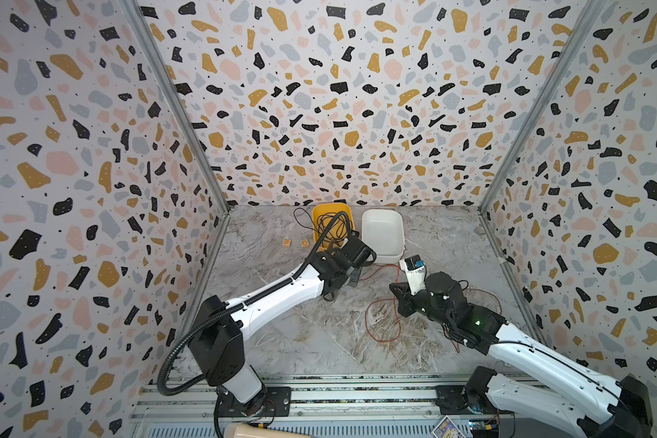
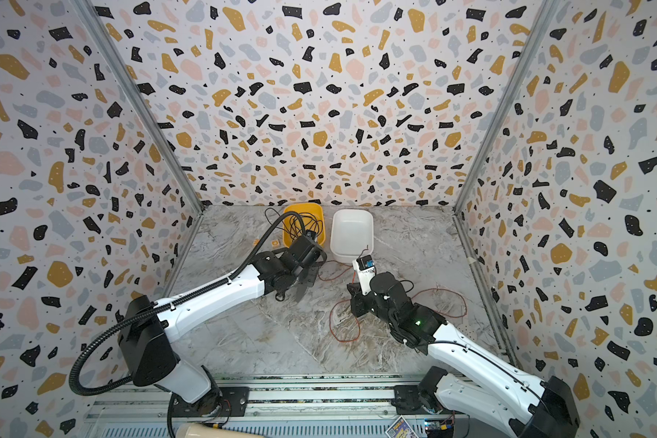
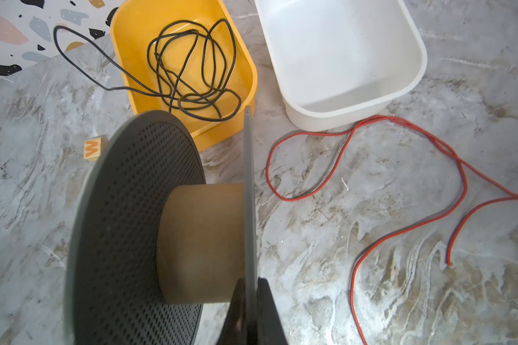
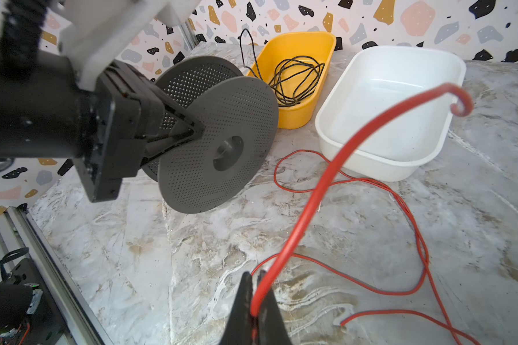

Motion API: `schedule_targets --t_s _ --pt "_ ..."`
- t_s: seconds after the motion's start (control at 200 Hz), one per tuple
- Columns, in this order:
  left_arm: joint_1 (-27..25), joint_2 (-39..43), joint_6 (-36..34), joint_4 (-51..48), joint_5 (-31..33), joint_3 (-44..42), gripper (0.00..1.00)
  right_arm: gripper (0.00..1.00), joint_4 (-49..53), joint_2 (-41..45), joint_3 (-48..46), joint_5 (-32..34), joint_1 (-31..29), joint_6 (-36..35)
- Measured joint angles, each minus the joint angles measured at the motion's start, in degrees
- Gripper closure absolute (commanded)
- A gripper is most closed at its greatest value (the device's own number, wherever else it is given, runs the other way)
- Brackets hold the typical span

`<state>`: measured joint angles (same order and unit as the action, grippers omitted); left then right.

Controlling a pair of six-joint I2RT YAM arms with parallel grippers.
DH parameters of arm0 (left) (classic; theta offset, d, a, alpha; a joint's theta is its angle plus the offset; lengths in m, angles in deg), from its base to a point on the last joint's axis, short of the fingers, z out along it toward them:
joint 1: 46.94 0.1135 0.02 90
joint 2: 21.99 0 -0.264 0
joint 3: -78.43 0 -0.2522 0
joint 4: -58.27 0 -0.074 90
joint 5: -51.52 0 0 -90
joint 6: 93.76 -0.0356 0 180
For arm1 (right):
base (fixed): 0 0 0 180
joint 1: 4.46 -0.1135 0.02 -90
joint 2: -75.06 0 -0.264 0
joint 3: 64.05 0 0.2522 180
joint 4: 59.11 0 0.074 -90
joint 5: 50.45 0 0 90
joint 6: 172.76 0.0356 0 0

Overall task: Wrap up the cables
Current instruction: 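Hold the spool up with the left gripper while the right gripper lifts the red cable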

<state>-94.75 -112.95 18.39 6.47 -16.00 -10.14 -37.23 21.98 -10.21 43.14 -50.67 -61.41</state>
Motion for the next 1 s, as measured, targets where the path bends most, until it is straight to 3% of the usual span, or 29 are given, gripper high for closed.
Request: schedule_targets --t_s 0.265,0.441,0.831,1.001 --pt "0.0 5.3 -1.5 -0.9 -6.6 -3.8 0.99 1.00 0.0 0.0 0.0 -0.3 0.5 -0.2" --pt "0.0 9.1 -3.4 -0.9 -9.0 -7.1 0.93 1.00 0.0 0.0 0.0 -0.4 0.9 -0.2" --pt "0.1 9.6 -5.6 0.1 -8.0 -7.7 0.72 1.00 0.0 0.0 0.0 -0.8 0.9 -0.2" --pt "0.1 9.6 -5.6 0.3 -7.7 -7.7 0.56 1.00 0.0 0.0 0.0 -0.8 0.9 -0.4"
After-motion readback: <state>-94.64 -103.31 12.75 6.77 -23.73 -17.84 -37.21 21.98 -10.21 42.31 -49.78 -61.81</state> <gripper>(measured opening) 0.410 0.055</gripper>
